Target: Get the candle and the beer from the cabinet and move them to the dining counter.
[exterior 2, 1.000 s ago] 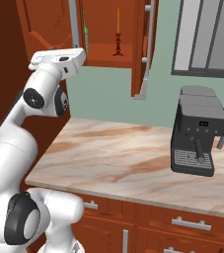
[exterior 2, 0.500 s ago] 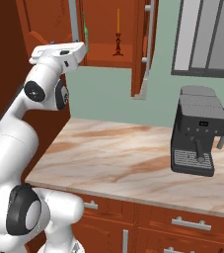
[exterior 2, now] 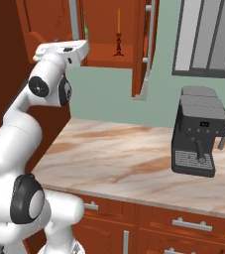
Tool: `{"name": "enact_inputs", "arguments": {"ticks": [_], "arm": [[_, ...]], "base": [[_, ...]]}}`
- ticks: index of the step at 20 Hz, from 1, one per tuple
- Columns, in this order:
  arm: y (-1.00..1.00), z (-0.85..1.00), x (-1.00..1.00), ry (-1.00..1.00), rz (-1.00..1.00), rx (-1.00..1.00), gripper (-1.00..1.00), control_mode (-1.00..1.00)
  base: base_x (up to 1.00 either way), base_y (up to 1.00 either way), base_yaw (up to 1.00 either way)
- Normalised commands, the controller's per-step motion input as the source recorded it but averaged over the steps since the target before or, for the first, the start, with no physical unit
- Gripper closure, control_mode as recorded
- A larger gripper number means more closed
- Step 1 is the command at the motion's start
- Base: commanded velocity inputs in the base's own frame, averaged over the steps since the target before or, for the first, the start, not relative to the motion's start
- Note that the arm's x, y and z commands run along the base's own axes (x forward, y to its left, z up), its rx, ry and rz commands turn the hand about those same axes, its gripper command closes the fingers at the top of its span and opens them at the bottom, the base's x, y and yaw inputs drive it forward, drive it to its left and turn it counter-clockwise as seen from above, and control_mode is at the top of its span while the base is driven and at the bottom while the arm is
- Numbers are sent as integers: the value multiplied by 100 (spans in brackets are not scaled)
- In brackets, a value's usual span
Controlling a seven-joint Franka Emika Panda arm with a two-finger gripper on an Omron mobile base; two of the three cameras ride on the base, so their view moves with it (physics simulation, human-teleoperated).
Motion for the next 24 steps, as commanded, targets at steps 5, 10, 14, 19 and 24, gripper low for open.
{"name": "enact_inputs", "arguments": {"ticks": [5,10,14,19,24], "arm": [[0,1,25,1,0,0,-100,-100],[0,0,23,1,0,0,-100,-100],[0,0,21,1,-1,0,-100,-100],[0,0,22,2,-4,0,-100,-100],[-1,0,21,0,-3,1,-100,-100]], "base": [[0,0,0],[0,0,0],[0,0,0],[0,0,0],[0,0,0]]}}
